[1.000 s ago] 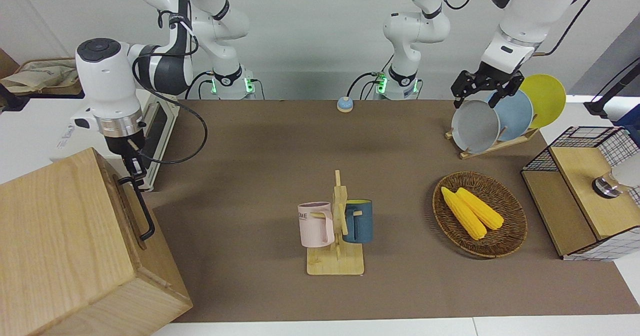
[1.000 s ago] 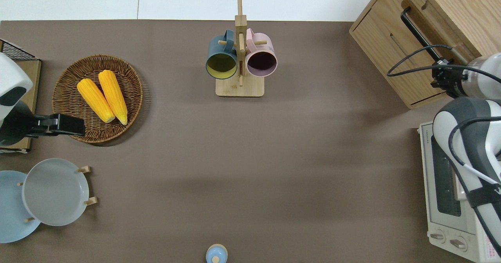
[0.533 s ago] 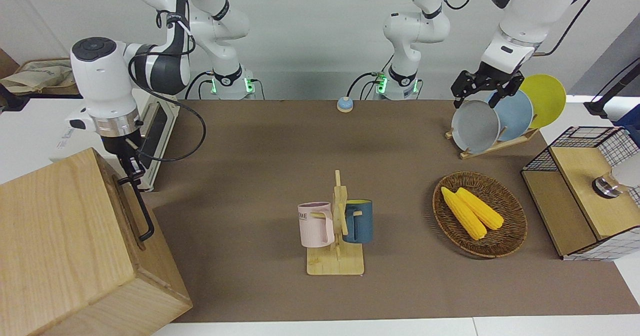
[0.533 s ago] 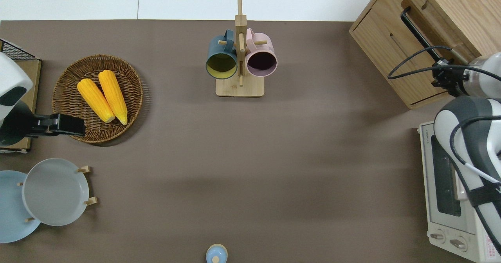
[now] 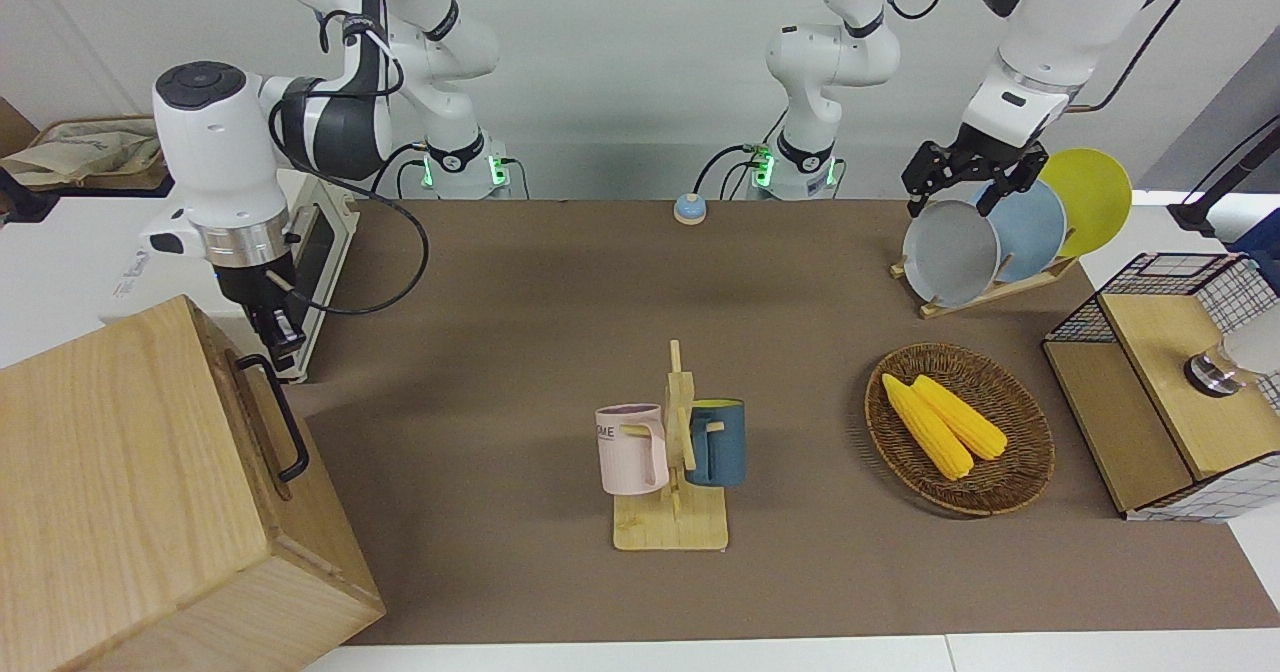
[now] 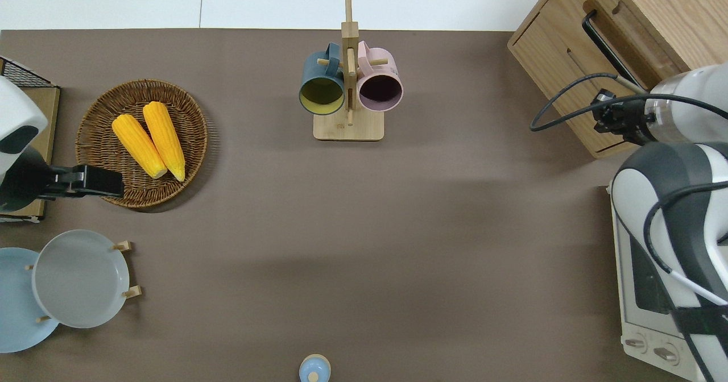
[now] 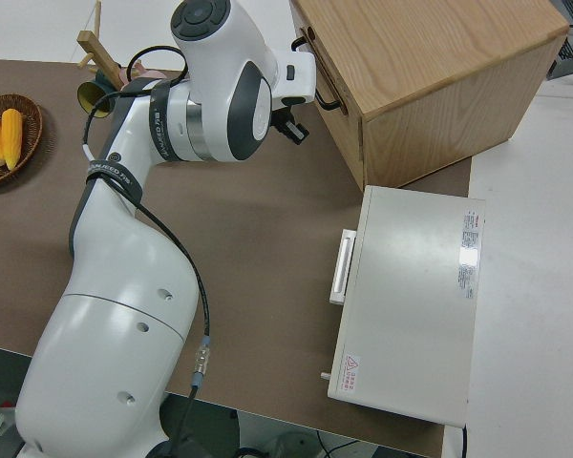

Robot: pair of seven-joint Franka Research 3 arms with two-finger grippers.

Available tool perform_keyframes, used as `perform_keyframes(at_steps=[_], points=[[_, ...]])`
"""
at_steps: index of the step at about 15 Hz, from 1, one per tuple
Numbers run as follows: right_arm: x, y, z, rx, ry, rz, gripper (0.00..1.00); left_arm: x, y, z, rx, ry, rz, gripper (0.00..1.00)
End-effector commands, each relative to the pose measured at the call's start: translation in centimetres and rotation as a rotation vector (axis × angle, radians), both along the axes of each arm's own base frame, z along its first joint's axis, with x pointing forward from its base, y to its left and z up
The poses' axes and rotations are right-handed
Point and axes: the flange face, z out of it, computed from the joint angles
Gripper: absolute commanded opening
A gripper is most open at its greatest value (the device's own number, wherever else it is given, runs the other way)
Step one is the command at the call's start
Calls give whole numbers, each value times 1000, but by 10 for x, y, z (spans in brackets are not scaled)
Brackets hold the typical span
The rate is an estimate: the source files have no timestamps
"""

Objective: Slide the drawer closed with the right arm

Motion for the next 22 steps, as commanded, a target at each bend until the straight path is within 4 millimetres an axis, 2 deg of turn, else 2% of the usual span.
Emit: perform_keyframes(at_steps=[1,2,3,6,10,13,16,22], points=[[-31,2,29,27,68,235,56,-4,2,4,12,2,-1,998],[-40,0,36,24,91,311,139,-4,2,4,12,3,-1,998],[-47,-1,40,22,108,365,156,-4,2,4,12,2,-1,995],[-65,-5,53,25,160,498,997,-4,2,4,12,3,-1,998],[-89,-7,75,33,192,620,987,-4,2,4,12,2,-1,998],[-108,-11,86,39,183,626,987,-4,2,4,12,3,-1,998],[-108,-7,87,17,187,686,987,-4,2,4,12,2,-1,995],[-108,-8,89,17,184,675,987,-4,1,4,12,3,-3,998]])
